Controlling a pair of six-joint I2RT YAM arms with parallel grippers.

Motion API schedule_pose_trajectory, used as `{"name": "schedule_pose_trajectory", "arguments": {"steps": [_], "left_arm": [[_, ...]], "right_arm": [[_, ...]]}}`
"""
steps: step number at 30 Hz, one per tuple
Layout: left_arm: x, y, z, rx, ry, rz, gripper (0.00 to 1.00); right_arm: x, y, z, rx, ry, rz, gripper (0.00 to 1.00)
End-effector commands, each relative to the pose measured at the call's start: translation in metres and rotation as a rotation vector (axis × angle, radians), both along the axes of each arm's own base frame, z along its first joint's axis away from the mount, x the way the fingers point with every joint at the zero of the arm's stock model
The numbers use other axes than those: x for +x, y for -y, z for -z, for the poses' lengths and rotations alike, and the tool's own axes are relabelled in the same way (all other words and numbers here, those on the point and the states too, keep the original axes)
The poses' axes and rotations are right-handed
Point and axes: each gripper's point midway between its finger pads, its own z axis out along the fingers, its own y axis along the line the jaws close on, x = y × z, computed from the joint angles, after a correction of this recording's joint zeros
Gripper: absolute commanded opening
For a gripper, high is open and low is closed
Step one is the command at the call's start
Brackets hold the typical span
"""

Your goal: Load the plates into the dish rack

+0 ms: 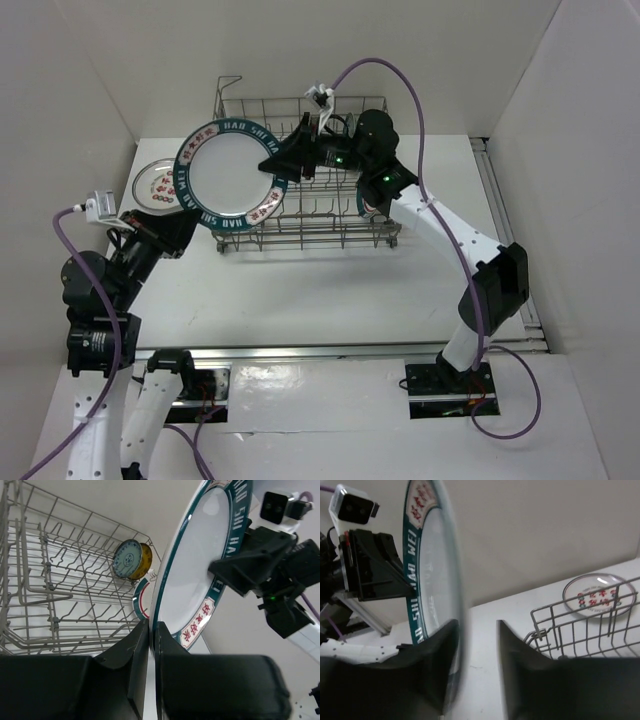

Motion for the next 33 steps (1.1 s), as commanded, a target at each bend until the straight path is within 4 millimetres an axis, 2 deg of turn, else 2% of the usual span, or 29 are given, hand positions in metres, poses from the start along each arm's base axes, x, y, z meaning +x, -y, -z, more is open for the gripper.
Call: {"name": "schedule_pose_trajectory", "arguments": {"steps": [1, 2, 3, 4, 5, 6, 7, 8, 9, 10, 11, 12, 15, 16, 17, 18, 20, 21, 22, 23, 24, 25, 26, 27, 28, 29, 30, 31, 33], "left_arm": [[-0.006, 0.009, -0.033, -0.026, 0.131, 0.054, 0.0], [-0.005, 0.009, -0.032, -0.026, 0.134, 0.054, 0.0], [-0.005, 0.01, -0.032, -0.032, 0.131, 0.065, 0.0], [-0.005, 0.01, -0.032, -0.032, 0.131, 0.065, 0.0], [-0.004, 0.008, -0.027, -0.024, 0.112, 0.052, 0.0], [-0.004, 0.006, -0.028, -0.027, 0.108, 0.039, 0.06], [-0.004, 0.006, -0.028, -0.004, 0.116, 0.034, 0.2], [-0.007, 0.004, -0.03, -0.006, 0.128, 0.025, 0.72], [-0.006, 0.004, -0.027, 0.012, 0.124, 0.022, 0.99], [-0.009, 0.003, -0.029, 0.034, 0.144, 0.017, 1.0], [-0.012, 0.003, -0.027, 0.034, 0.137, 0.018, 1.0], [-0.011, 0.002, -0.023, 0.049, 0.127, 0.015, 1.0], [-0.014, 0.011, -0.014, 0.118, 0.131, 0.075, 1.0], [-0.017, 0.015, -0.01, 0.136, 0.125, 0.104, 1.0], [-0.017, 0.017, -0.002, 0.162, 0.108, 0.117, 1.0], [-0.018, 0.017, 0.001, 0.179, 0.101, 0.125, 1.0], [-0.022, 0.02, 0.006, 0.199, 0.104, 0.143, 1.0], [-0.021, 0.02, 0.014, 0.19, 0.087, 0.145, 1.0], [-0.02, 0.019, 0.019, 0.177, 0.073, 0.135, 1.0], [-0.021, 0.019, 0.02, 0.168, 0.081, 0.135, 1.0], [-0.018, 0.021, 0.029, 0.152, 0.057, 0.148, 1.0], [-0.018, 0.022, 0.029, 0.154, 0.068, 0.158, 1.0], [-0.023, 0.026, 0.026, 0.146, 0.082, 0.181, 1.0], [-0.023, 0.029, 0.031, 0.137, 0.065, 0.2, 1.0], [-0.023, 0.031, 0.033, 0.139, 0.07, 0.215, 1.0], [-0.026, 0.034, 0.031, 0.143, 0.082, 0.239, 1.0], [-0.023, 0.034, 0.033, 0.15, 0.076, 0.238, 1.0], [-0.021, 0.035, 0.035, 0.162, 0.071, 0.251, 1.0], [-0.019, 0.035, 0.04, 0.168, 0.044, 0.253, 1.0]], "right_arm": [[-0.009, -0.002, -0.022, 0.054, 0.015, -0.03, 0.38], [-0.008, -0.002, -0.022, 0.056, 0.013, -0.022, 0.06], [-0.009, -0.004, -0.023, 0.06, 0.011, -0.016, 0.0], [-0.005, -0.005, -0.016, 0.049, -0.013, -0.001, 0.0], [-0.004, -0.003, -0.02, 0.053, -0.019, 0.022, 0.0], [-0.001, -0.001, -0.017, 0.05, -0.024, 0.047, 0.0], [-0.002, 0.005, -0.025, 0.053, -0.022, 0.081, 0.0], [0.001, 0.008, -0.024, 0.05, -0.025, 0.112, 0.0], [0.014, 0.017, -0.025, 0.055, -0.034, 0.199, 0.0], [0.016, 0.029, -0.034, 0.057, -0.016, 0.254, 0.0], [0.02, 0.035, -0.032, 0.048, -0.028, 0.301, 0.0], [0.042, 0.051, -0.03, 0.052, -0.046, 0.449, 0.0], [0.051, 0.092, -0.031, 0.049, -0.074, 0.704, 0.0], [0.062, 0.114, -0.034, 0.051, -0.077, 0.876, 0.0], [0.061, 0.13, -0.026, 0.024, -0.086, 0.962, 0.0], [0.07, 0.158, -0.023, 0.02, -0.107, 1.145, 0.0], [0.074, 0.18, -0.011, -0.034, -0.113, 1.3, 0.0], [0.075, 0.182, 0.004, -0.099, -0.116, 1.347, 0.0], [0.079, 0.19, 0.008, -0.124, -0.112, 1.399, 0.0], [0.084, 0.205, 0.015, -0.17, -0.097, 1.499, 0.0], [0.092, 0.205, 0.025, -0.224, -0.106, 1.537, 0.0], [0.096, 0.206, 0.031, -0.258, -0.11, 1.564, 0.0], [0.102, 0.217, 0.036, -0.289, -0.117, 1.63, 0.0], [0.11, 0.215, 0.054, -0.359, -0.121, 1.665, 0.0], [0.113, 0.218, 0.049, -0.36, -0.121, 1.702, 0.0], [0.117, 0.227, 0.052, -0.375, -0.129, 1.767, 0.0], [0.124, 0.224, 0.068, -0.441, -0.127, 1.784, 0.0], [0.127, 0.224, 0.06, -0.421, -0.127, 1.807, 0.0], [0.138, 0.235, 0.07, -0.449, -0.131, 1.871, 0.0]]}}
